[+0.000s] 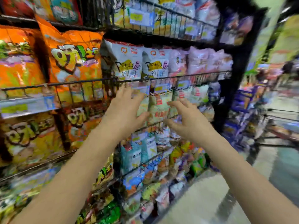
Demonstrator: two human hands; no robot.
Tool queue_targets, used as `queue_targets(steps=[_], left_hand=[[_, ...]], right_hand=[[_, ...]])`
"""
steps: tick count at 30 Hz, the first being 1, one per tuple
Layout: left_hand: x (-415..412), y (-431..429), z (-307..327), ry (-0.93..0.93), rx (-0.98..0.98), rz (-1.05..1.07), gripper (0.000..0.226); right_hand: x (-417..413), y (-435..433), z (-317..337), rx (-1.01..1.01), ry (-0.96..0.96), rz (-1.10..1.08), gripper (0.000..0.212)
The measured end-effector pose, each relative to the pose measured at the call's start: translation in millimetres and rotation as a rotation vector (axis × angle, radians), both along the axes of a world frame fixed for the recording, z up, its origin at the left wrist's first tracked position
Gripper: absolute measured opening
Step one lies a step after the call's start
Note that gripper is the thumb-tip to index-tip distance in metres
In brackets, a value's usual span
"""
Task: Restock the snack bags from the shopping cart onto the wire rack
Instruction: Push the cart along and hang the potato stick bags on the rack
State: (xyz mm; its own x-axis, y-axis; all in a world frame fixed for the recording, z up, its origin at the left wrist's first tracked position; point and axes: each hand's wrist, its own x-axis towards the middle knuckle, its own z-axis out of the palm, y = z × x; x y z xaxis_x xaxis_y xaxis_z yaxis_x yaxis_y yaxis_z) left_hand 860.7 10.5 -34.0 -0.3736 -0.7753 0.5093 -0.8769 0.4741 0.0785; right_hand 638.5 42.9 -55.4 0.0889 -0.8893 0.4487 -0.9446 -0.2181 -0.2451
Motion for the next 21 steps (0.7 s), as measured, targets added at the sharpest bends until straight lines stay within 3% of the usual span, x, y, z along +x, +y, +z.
queue_targets(steps=[10,21], left_hand=[[-232.6,14.9,-47.3,-0.098,0.136,-0.385,0.061],[-523.9,48.6,-80.7,-0.173,0.179,-0.637,0.063]], right_hand=[[-209.8,101.2,-40.1,0.079,-0.051,-0.333,0.062],[-460.8,191.3,-66.9,0.122,-0.119,-0.606,0.058]])
